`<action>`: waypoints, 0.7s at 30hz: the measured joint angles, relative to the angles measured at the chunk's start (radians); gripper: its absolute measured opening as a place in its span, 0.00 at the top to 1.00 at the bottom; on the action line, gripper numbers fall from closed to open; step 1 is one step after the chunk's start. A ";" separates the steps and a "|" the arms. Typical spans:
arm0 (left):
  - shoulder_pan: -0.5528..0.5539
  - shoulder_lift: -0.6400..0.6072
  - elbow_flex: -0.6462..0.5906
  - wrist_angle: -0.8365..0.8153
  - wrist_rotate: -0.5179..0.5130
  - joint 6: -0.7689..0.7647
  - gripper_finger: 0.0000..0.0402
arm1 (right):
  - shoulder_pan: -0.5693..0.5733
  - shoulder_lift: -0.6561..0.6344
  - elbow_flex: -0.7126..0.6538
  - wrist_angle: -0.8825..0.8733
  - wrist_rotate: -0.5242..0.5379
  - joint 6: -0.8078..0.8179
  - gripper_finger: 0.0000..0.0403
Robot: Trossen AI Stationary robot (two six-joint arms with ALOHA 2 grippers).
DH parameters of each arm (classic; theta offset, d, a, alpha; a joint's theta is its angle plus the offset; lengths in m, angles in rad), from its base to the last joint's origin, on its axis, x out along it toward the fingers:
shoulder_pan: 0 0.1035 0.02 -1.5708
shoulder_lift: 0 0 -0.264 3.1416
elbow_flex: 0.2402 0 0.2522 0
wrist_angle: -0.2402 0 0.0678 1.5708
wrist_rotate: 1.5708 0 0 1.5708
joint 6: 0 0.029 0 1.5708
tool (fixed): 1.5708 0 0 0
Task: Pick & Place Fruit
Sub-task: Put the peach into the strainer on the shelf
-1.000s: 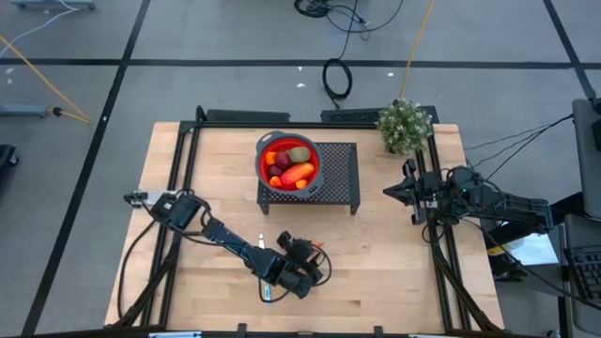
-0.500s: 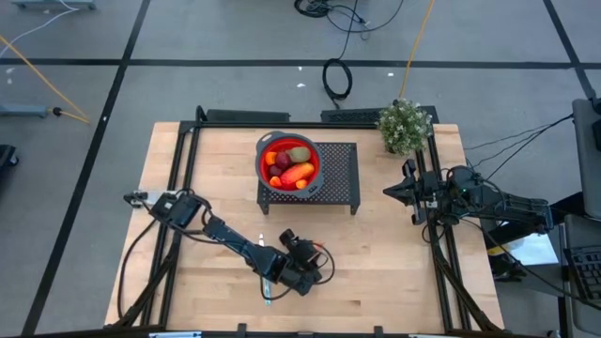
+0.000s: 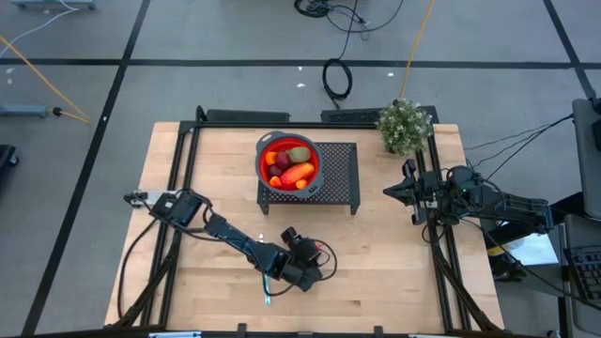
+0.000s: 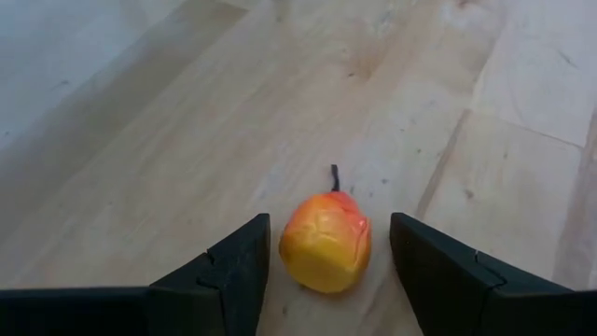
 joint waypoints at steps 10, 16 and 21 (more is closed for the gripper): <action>0.000 -0.002 0.000 0.002 0.030 0.002 0.68 | 0.000 0.000 0.000 0.000 0.000 0.000 1.00; 0.000 -0.002 0.000 0.017 0.032 -0.019 0.74 | 0.000 0.000 0.000 0.000 0.000 0.000 1.00; 0.000 -0.009 0.000 0.041 0.036 -0.020 0.73 | 0.000 0.000 0.000 0.000 0.000 0.000 1.00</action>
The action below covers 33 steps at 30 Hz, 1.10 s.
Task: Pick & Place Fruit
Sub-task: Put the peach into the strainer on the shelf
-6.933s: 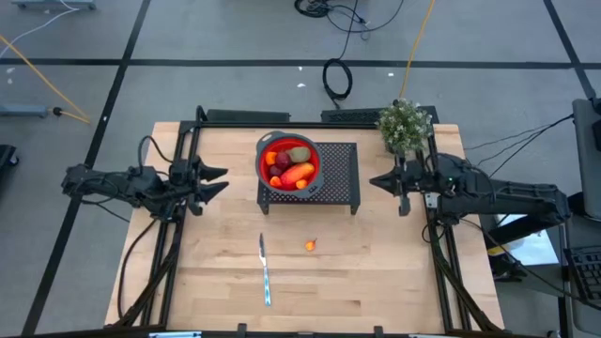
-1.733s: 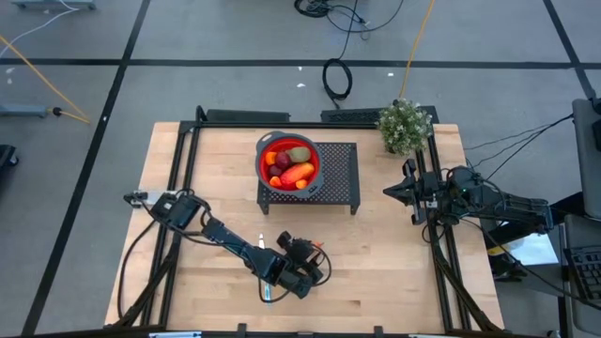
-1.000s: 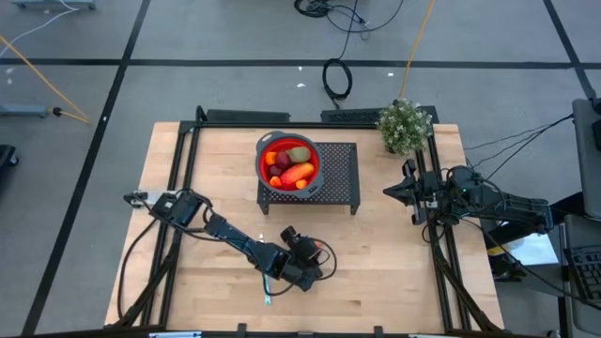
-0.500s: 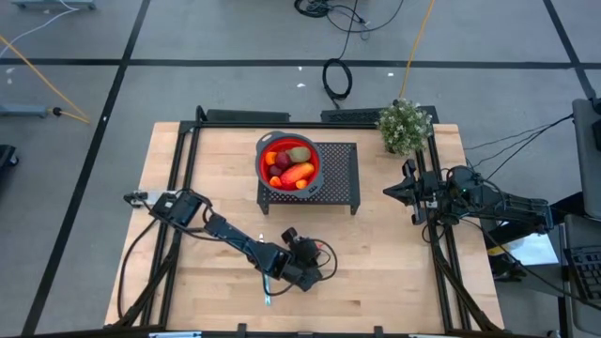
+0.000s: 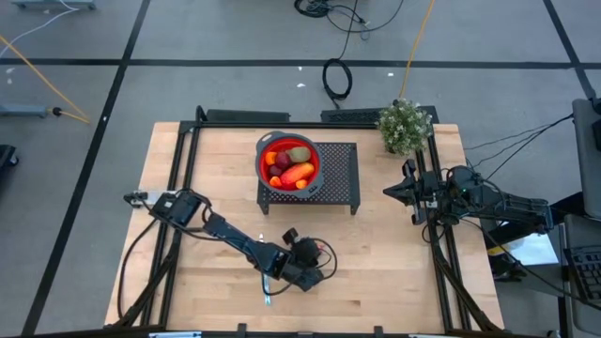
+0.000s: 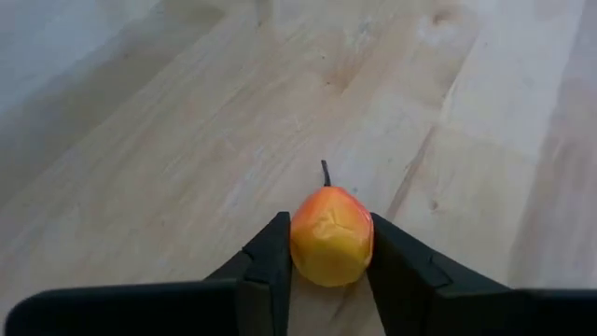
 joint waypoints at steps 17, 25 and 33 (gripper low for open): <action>-0.045 -0.339 0.000 0.091 0.131 0.175 0.72 | 0.000 0.000 0.000 0.000 0.000 -0.004 1.00; -0.091 -0.444 0.000 0.325 0.122 0.388 0.72 | 0.000 0.000 0.000 0.000 0.000 -0.008 1.00; -0.105 -0.449 0.000 0.611 0.154 0.618 0.72 | 0.000 0.000 0.000 0.000 0.000 -0.030 1.00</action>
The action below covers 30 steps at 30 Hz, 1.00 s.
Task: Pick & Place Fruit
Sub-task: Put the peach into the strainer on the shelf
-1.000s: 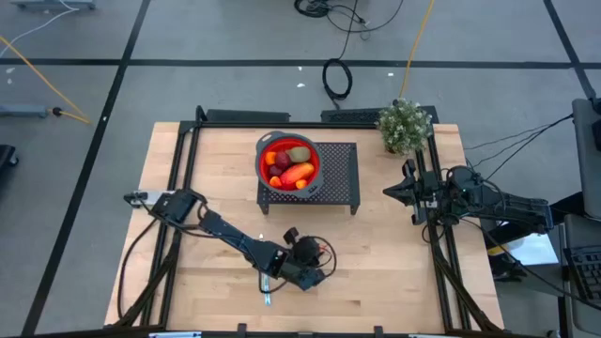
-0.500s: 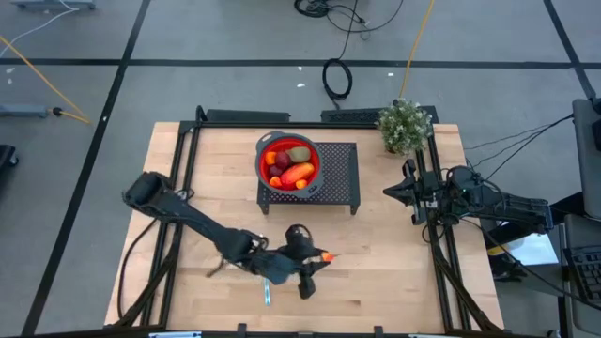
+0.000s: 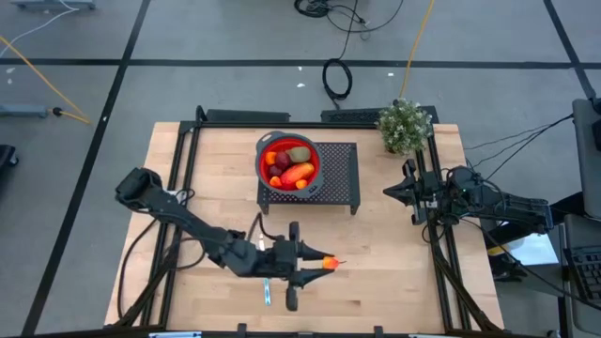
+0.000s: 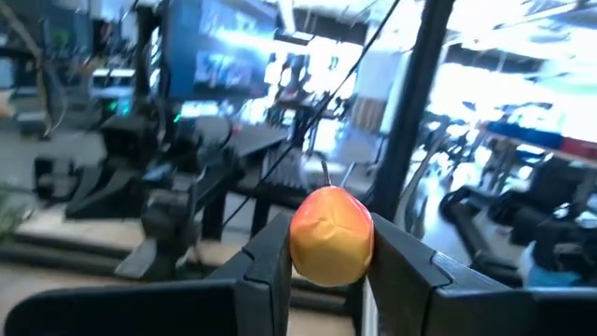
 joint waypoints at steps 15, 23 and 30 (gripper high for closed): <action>0.000 0.001 0.000 0.353 0.370 0.229 0.72 | 0.000 0.000 0.000 0.000 0.000 -0.005 1.00; 0.001 0.001 0.000 0.405 0.515 0.286 0.72 | 0.000 0.000 0.000 0.000 0.000 -0.007 1.00; 0.005 0.001 0.000 0.411 0.530 0.295 0.72 | 0.000 0.000 0.000 0.000 0.000 -0.031 1.00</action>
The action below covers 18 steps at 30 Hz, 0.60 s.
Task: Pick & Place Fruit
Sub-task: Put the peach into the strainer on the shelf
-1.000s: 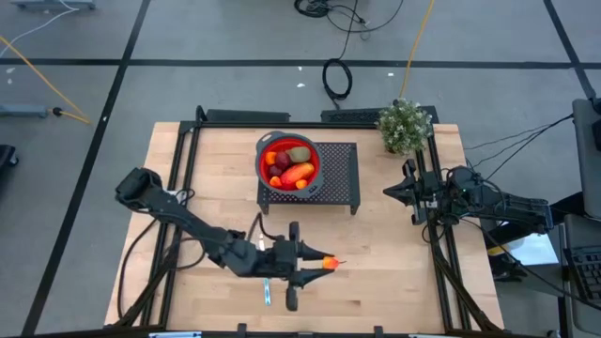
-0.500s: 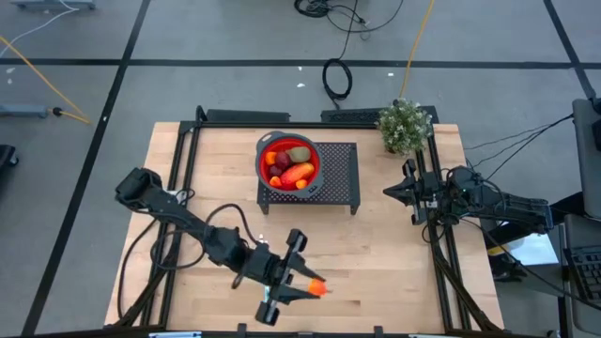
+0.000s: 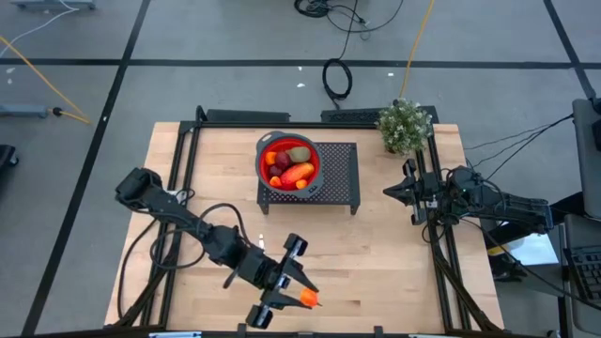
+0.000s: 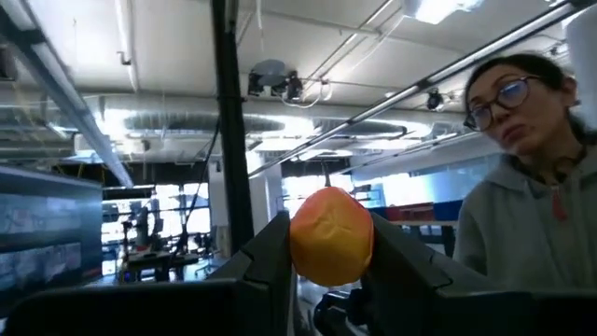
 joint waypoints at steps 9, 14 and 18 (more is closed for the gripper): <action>0.007 -0.001 0.000 -0.213 -0.494 -0.254 0.72 | 0.000 0.000 0.000 0.000 0.001 0.000 1.00; 0.033 -0.001 0.000 -0.449 -0.618 -0.450 0.72 | 0.000 0.000 0.000 0.000 0.001 0.000 1.00; 0.063 -0.001 0.000 -0.577 -0.648 -0.531 0.72 | 0.000 0.000 0.000 0.000 0.001 -0.016 1.00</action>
